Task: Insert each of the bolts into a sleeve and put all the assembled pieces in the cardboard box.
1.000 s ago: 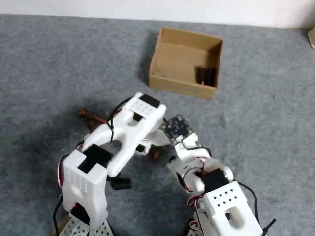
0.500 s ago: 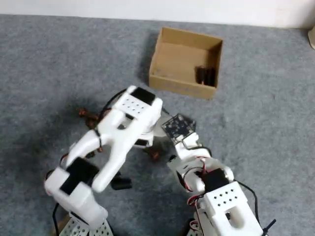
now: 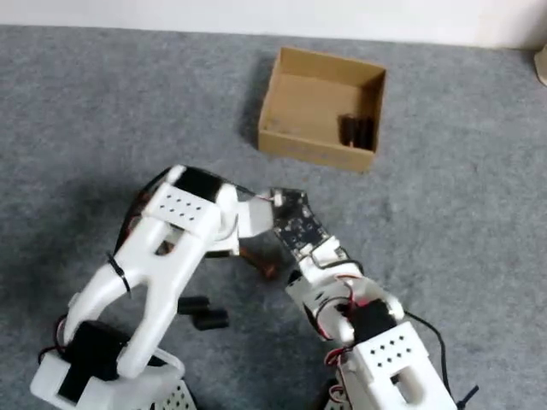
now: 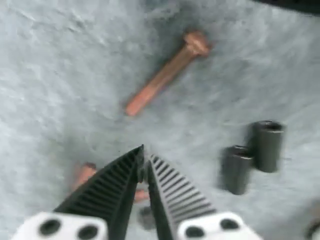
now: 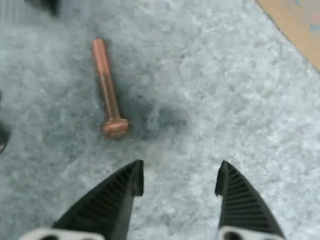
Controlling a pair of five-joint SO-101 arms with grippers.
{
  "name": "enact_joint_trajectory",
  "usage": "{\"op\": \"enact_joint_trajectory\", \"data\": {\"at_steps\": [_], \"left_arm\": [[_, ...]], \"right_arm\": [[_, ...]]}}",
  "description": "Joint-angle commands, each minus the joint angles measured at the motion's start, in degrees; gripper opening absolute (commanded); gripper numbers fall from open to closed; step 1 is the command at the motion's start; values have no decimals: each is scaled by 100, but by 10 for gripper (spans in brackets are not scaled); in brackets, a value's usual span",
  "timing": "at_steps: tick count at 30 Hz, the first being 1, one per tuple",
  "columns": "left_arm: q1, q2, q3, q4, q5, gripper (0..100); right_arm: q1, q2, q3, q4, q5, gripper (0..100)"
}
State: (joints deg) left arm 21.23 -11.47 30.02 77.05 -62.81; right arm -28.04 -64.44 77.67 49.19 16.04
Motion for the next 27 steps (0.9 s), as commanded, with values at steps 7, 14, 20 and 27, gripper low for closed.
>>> {"op": "enact_joint_trajectory", "data": {"at_steps": [7,14,20,27], "left_arm": [[92,251,92,-914,-1327,190],[101,998,-338,-976,-1336,189],[92,1569,-655,-967,-1336,189],[22,1719,-655,-985,-1591,189]], "right_arm": [[892,22,-127,-127,-70,221],[1974,22,-136,-400,-738,221],[2738,22,-136,-752,-1292,221],[3556,22,-136,-1007,-1881,221]]}}
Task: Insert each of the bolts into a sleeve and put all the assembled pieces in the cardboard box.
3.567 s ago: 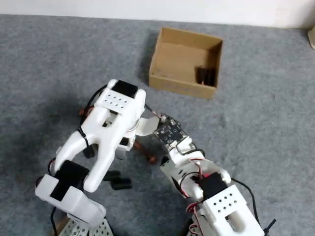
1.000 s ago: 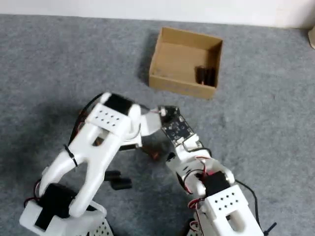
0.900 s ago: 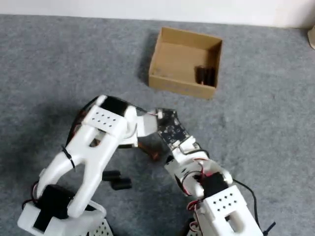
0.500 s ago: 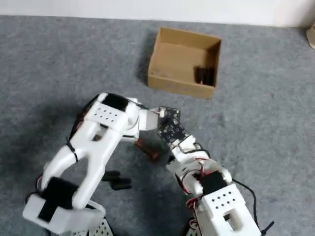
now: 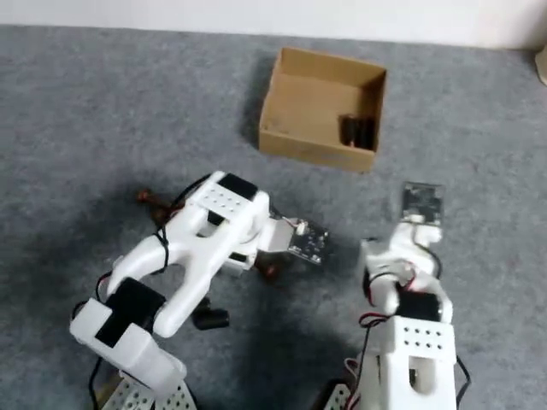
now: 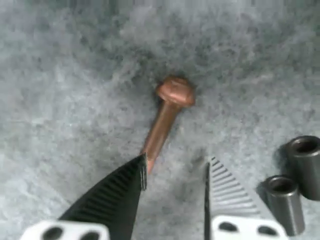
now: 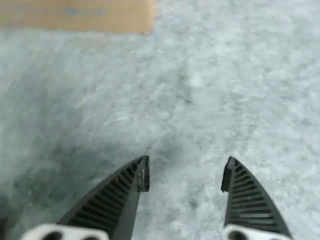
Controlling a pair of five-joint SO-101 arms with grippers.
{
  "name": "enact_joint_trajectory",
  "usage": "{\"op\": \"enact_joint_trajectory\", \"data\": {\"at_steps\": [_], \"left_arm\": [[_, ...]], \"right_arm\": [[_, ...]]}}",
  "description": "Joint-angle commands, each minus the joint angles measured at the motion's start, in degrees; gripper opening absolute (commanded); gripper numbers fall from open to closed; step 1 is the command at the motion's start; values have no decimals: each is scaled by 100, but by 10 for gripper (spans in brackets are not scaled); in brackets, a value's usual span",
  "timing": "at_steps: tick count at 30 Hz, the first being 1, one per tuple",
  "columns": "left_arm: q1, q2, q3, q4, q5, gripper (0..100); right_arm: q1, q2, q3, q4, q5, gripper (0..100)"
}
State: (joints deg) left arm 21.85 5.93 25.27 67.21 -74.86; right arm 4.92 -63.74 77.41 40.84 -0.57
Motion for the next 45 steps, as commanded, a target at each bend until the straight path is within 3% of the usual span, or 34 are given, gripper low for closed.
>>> {"op": "enact_joint_trajectory", "data": {"at_steps": [1,16,20,27,31,34,37,45], "left_arm": [[-40,-22,-180,0,-387,189],[180,22,-180,-404,-378,193],[242,602,-374,-492,-220,193],[277,1464,-1429,255,-158,189],[312,1719,-1631,299,114,188],[295,1754,-1622,308,167,134],[303,1780,-1604,369,167,7],[303,1789,-1587,554,185,7]], "right_arm": [[259,-48,-110,-171,-255,221],[189,-48,-110,-171,-229,221],[75,-48,-110,-171,-220,221],[75,-48,-110,-171,-220,221],[75,-48,-110,-171,-220,221],[75,-48,-110,-171,-220,221],[75,-48,-110,-171,-220,221],[75,-48,-110,-171,-220,221]]}}
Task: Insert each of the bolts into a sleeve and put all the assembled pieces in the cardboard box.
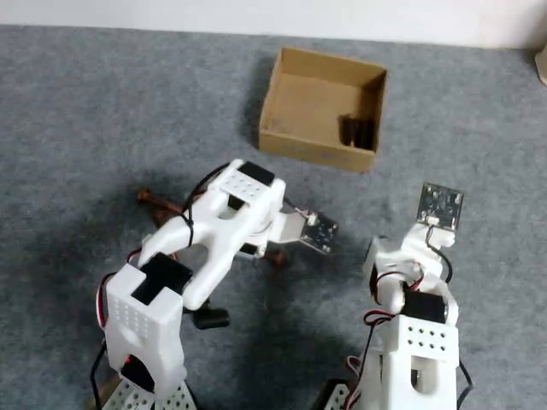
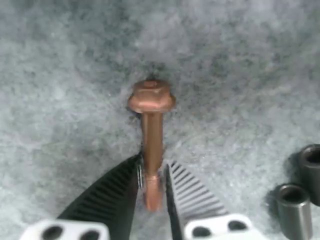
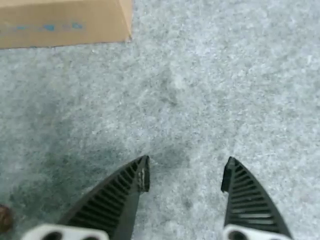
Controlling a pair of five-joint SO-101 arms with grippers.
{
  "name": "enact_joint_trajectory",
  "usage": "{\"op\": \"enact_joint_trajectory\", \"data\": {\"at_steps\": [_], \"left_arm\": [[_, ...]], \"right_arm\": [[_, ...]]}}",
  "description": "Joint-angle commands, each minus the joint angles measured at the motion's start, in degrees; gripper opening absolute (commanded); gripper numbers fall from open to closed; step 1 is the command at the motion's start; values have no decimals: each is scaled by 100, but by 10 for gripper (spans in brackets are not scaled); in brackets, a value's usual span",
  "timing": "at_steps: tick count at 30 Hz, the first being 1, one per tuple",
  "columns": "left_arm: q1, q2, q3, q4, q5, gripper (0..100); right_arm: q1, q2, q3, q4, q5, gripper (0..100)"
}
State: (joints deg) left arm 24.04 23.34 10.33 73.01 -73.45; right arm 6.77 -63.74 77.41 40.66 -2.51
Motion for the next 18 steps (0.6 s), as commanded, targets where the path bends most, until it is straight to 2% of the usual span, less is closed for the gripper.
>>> {"op": "enact_joint_trajectory", "data": {"at_steps": [1,4,8,14,18], "left_arm": [[75,40,-92,-26,53,7],[57,13,-92,-26,79,7],[92,4,-233,-62,844,7],[-101,-470,-980,-53,2787,7],[-233,-1156,-866,97,3657,7]], "right_arm": [[-110,-48,-110,-154,-26,221],[-189,-48,-101,-154,-26,221],[-330,-48,-101,-154,-18,221],[-356,-48,-66,-549,-18,221],[-356,-48,-66,-558,-18,221]]}}
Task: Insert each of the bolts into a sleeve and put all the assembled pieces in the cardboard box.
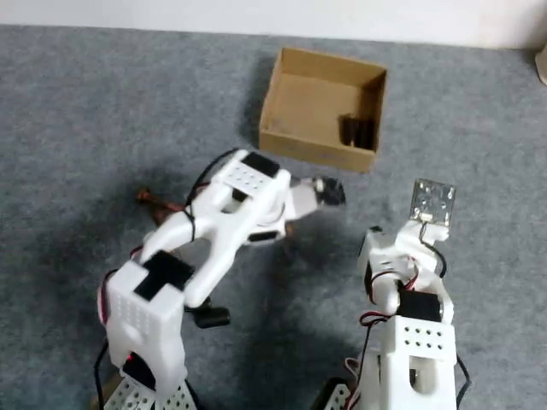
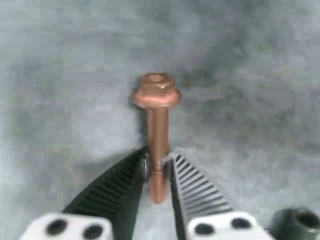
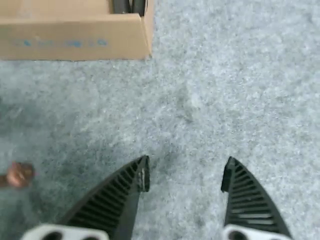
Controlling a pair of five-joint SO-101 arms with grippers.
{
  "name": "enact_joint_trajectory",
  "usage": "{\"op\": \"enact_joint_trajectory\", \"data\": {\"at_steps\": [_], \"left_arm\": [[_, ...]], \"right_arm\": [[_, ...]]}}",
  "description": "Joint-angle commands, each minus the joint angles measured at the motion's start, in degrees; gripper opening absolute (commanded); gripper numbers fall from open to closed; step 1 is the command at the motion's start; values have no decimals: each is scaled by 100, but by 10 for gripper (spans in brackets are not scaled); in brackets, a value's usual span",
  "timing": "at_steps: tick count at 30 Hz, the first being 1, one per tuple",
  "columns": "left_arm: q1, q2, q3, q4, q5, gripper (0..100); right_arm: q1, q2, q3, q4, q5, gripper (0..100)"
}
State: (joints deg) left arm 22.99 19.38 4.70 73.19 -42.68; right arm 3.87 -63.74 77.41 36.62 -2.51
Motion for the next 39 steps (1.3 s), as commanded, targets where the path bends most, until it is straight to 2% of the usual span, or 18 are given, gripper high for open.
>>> {"op": "enact_joint_trajectory", "data": {"at_steps": [1,7,12,16,20,23,29,39], "left_arm": [[-136,-954,-198,158,730,7],[-444,-2316,796,246,1310,7],[-1165,-3679,1358,237,1934,7],[-2018,-4602,1956,26,2699,7],[-2958,-5367,2800,-580,3684,7],[-3371,-5833,3468,-985,4123,7],[-3767,-6677,4224,-1644,4018,7],[-5393,-7451,4277,-1758,4018,7]], "right_arm": [[-66,-48,-66,-154,-18,221],[-66,-48,-57,-154,-18,221],[-84,-48,-57,-154,-18,221],[-497,-48,-48,-136,220,221],[-1182,-48,119,-119,747,221],[-1569,-48,207,-119,993,221],[-1789,-48,277,-4,1099,221],[-1789,-48,268,-4,1108,221]]}}
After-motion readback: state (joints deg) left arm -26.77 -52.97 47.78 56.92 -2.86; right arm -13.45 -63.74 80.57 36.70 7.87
